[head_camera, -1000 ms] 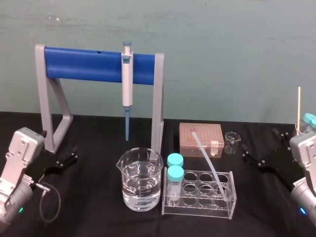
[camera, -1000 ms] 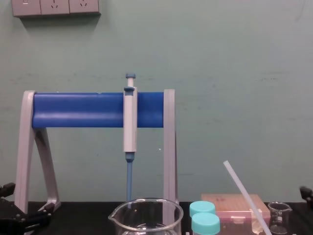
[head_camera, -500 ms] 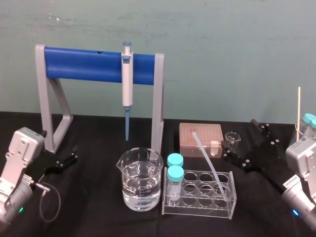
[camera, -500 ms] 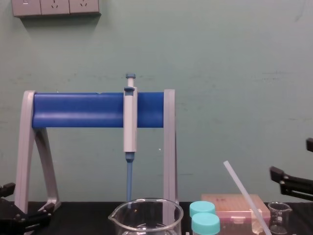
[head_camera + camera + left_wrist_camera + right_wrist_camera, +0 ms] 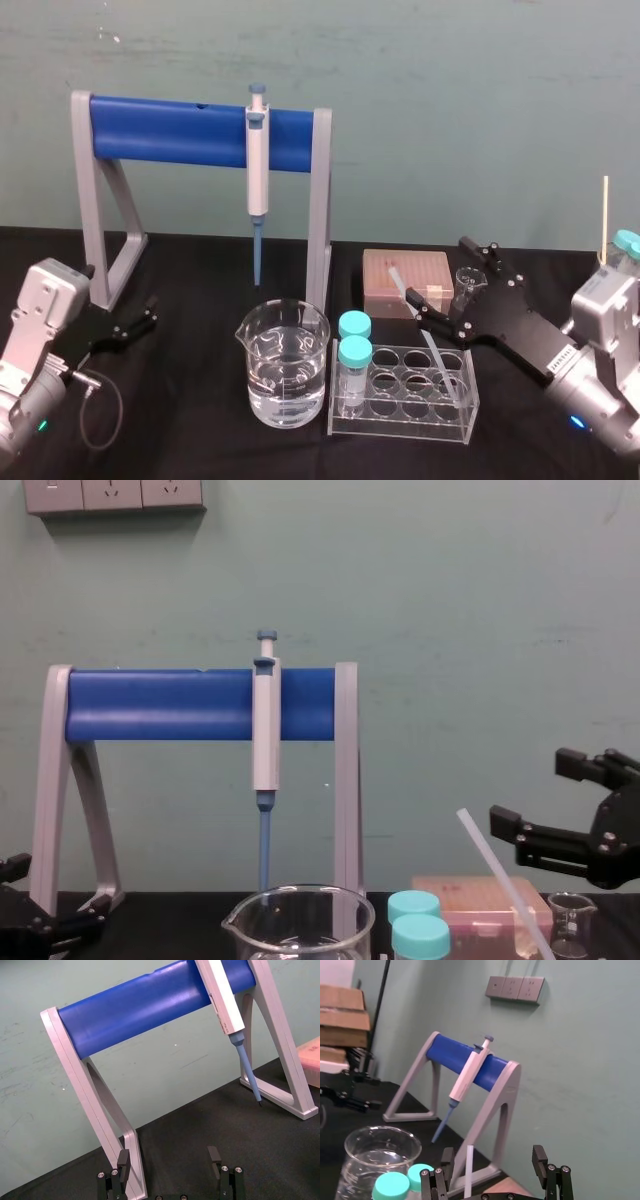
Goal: Pick up the stirring rod with one hand, then place it down.
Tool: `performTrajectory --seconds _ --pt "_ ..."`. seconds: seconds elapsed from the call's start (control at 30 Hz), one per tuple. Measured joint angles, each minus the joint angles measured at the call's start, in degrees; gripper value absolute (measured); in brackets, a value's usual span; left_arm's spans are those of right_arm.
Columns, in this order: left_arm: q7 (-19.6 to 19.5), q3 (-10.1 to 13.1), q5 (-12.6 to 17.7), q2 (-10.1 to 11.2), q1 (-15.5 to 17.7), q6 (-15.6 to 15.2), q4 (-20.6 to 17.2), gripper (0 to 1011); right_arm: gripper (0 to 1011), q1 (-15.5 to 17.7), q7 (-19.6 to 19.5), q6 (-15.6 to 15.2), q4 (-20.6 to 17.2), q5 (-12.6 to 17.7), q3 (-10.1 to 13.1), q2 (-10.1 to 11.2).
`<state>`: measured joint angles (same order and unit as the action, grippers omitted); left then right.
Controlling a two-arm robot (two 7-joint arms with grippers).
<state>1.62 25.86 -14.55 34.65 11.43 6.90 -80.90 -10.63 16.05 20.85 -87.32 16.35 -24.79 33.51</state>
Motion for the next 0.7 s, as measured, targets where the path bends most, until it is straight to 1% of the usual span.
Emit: performTrajectory --seconds 0.03,0.07,0.2,0.23,0.27,0.37,0.47,0.57,0.6,0.7 --pt "0.0 0.0 0.0 0.0 0.0 0.0 0.0 1000 1002 -0.3 0.82 -0.31 0.33 0.77 0.0 -0.17" --pt "0.0 0.0 0.0 0.0 0.0 0.0 0.0 1000 1002 -0.94 2.45 -1.01 1.07 2.32 0.0 -0.54" --pt "0.0 0.0 0.0 0.0 0.0 0.0 0.0 1000 1002 -2.29 5.27 -2.66 2.63 4.53 0.0 -1.3" --pt "0.0 0.0 0.0 0.0 0.0 0.0 0.0 1000 1002 -2.82 6.38 -3.61 3.17 5.21 -0.02 -1.57" --pt "0.0 0.0 0.0 0.0 0.0 0.0 0.0 1000 1002 -2.82 6.38 -3.61 3.17 5.21 -0.02 -1.57" --pt "0.0 0.0 0.0 0.0 0.0 0.0 0.0 1000 1002 -3.95 8.38 -6.2 4.29 6.25 -0.24 -2.18" --pt "0.0 0.0 0.0 0.0 0.0 0.0 0.0 1000 1002 -4.51 9.34 -7.66 4.85 6.65 -0.36 -2.52" --pt "0.0 0.0 0.0 0.0 0.0 0.0 0.0 1000 1002 -5.36 10.46 -9.59 5.76 6.72 -0.44 -3.09" --pt "0.0 0.0 0.0 0.0 0.0 0.0 0.0 1000 1002 -5.36 10.46 -9.59 5.76 6.72 -0.44 -3.09" --pt "0.0 0.0 0.0 0.0 0.0 0.0 0.0 1000 1002 -6.1 11.21 -11.13 6.87 6.7 -0.43 -3.73"
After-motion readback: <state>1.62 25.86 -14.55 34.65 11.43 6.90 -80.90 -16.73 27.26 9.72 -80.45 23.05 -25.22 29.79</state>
